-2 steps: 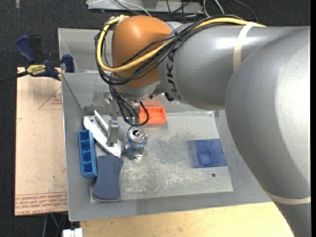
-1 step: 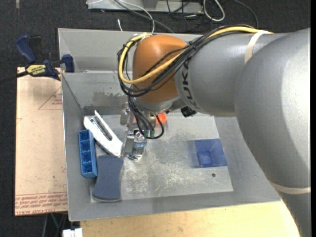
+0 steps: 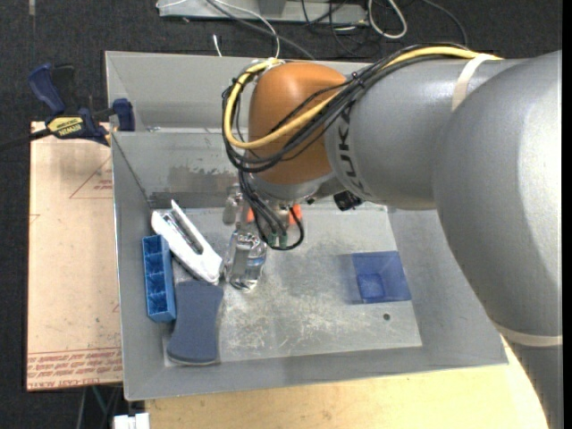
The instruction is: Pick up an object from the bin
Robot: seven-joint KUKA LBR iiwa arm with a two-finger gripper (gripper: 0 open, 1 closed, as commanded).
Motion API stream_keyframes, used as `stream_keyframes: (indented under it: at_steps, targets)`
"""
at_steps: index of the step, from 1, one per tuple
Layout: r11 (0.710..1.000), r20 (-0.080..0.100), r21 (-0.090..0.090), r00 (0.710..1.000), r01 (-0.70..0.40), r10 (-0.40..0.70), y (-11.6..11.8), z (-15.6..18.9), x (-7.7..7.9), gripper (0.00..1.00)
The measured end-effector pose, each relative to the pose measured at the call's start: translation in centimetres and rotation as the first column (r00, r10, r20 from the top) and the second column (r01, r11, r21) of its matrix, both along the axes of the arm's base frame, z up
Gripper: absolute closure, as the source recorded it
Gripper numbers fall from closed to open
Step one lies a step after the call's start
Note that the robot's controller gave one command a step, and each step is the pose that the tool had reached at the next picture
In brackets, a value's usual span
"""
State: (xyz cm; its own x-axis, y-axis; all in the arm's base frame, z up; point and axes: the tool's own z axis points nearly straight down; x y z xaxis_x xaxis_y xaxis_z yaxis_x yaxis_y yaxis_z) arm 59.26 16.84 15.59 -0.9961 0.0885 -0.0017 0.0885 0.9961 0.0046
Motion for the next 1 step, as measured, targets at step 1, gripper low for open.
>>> stream_keyframes:
  at_steps: [1]
  targets:
    - [0.98, 0.0, -0.001, 0.98, -0.2, 0.2, -2.32, 0.21, -0.21, 0.0]
